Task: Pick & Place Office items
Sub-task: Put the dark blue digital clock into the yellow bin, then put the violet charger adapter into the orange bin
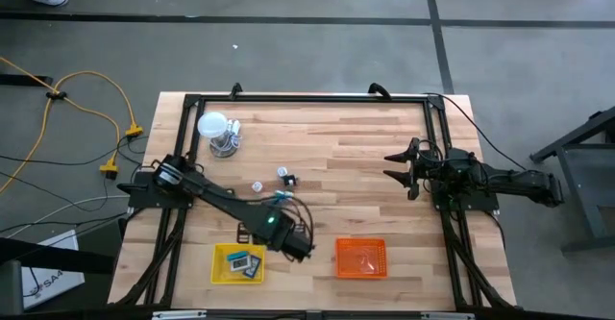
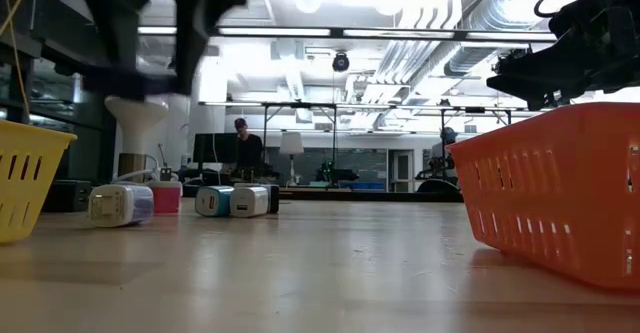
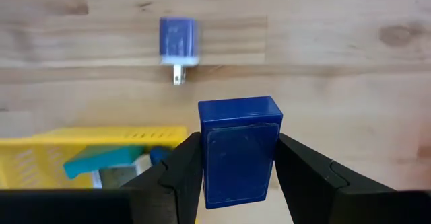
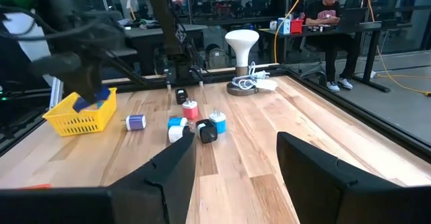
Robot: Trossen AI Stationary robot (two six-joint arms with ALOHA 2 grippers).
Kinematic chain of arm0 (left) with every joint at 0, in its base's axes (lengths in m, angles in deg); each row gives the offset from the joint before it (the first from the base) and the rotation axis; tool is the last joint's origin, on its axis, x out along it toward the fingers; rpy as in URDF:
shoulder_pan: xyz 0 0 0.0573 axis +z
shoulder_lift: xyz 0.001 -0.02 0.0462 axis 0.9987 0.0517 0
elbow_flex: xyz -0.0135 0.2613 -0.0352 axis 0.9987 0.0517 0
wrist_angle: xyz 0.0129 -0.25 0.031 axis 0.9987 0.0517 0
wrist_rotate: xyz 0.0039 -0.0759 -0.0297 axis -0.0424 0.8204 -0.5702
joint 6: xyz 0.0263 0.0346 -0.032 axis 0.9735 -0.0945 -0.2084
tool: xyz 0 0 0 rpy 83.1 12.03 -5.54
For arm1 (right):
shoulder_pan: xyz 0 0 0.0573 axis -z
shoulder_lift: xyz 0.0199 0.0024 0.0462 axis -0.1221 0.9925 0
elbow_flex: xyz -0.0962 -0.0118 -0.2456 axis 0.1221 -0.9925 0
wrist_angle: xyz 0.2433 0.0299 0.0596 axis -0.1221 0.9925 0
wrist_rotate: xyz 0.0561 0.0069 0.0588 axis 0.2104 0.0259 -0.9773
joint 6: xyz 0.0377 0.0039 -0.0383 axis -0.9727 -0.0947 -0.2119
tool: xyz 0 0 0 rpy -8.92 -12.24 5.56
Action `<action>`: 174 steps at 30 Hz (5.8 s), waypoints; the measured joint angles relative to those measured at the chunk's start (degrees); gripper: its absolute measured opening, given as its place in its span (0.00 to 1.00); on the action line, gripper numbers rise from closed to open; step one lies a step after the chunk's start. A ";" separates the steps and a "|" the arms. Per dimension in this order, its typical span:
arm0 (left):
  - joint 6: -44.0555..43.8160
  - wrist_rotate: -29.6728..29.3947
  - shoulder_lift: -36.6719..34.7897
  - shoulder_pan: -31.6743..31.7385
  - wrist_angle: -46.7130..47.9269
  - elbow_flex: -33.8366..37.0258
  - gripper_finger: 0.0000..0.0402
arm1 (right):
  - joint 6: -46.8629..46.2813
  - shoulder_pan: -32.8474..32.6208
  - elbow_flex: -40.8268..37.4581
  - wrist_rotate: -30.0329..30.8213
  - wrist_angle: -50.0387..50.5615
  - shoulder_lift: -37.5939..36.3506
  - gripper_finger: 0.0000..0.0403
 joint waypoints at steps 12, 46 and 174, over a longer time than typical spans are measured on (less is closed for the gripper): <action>-8.30 -1.69 -0.94 -8.21 5.22 0.00 0.40 | 0.00 -0.01 -0.01 0.00 0.00 0.00 0.48; -17.14 -2.26 2.03 -17.26 1.35 4.07 0.40 | 0.00 -0.02 0.00 0.00 0.04 0.00 0.48; 51.41 -1.60 -2.40 7.44 -5.67 5.53 0.48 | 0.00 -0.01 0.00 0.01 0.06 -0.02 0.48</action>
